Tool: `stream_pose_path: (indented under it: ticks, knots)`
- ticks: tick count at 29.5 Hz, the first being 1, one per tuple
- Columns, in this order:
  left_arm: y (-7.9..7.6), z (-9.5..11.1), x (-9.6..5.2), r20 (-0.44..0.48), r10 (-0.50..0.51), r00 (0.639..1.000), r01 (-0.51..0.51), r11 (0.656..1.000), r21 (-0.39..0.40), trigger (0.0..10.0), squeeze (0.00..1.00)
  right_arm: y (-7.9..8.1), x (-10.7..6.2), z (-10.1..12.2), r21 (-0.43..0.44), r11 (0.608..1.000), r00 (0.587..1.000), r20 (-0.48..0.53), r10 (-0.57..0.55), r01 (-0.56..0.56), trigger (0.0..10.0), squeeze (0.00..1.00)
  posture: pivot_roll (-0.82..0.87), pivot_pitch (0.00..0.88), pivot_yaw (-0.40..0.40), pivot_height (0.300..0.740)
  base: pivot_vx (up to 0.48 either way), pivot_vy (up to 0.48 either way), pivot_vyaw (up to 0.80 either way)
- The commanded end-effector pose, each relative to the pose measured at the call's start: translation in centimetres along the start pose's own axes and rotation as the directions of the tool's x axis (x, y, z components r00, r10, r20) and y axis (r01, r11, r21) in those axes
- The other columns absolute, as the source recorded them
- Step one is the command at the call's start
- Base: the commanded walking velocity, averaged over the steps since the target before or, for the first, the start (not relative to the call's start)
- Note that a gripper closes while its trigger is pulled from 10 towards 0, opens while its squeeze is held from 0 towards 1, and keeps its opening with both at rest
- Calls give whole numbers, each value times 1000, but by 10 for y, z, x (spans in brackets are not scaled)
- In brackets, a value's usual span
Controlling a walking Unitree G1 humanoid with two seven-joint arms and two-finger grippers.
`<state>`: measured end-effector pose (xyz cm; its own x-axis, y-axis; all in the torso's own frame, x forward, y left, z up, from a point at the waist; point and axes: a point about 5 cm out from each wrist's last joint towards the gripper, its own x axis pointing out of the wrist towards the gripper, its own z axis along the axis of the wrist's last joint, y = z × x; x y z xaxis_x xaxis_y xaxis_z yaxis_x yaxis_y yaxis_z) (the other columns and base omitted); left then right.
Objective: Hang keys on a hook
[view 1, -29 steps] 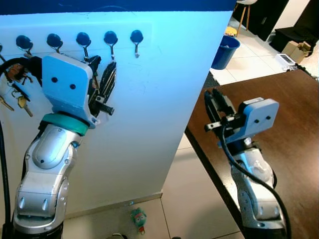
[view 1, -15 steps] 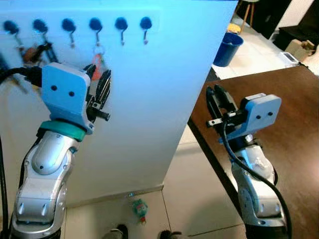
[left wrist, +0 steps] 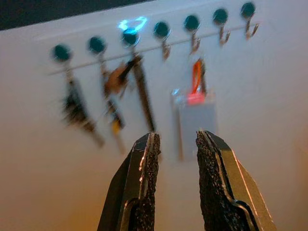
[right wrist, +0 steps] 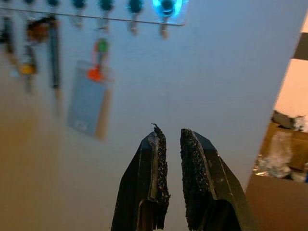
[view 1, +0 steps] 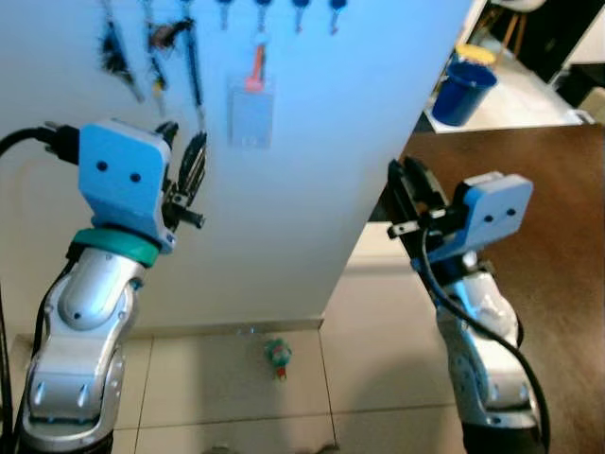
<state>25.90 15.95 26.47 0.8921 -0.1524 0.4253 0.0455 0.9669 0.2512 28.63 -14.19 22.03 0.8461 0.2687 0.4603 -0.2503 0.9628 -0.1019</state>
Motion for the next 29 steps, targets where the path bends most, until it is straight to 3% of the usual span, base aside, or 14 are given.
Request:
stream_pose_path:
  ticks: [1,9,13,29]
  knots:
    - [-3,-1,-1,-5,-7,1000,7,1000,-4,10000,0,-4,-3,-2,-8,1000,1000,-22,-11,11,10000,0,56,0,30,740,-371,0,0]
    - [-3,-2,-1,-6,-6,1000,6,1000,-4,10000,0,-3,-2,-2,5,1000,1000,-25,-12,13,10000,0,58,0,30,740,-371,0,0]
    - [-4,-2,-1,-11,-6,1000,6,1000,-13,10000,0,-3,-2,-2,15,1000,999,-27,-18,18,10000,0,58,0,30,740,-262,0,-544]
    - [-3,-9,2,-90,-5,996,-4,995,-102,10000,0,-4,1,-3,41,999,999,-36,-26,28,10000,0,59,0,31,740,0,0,-800]
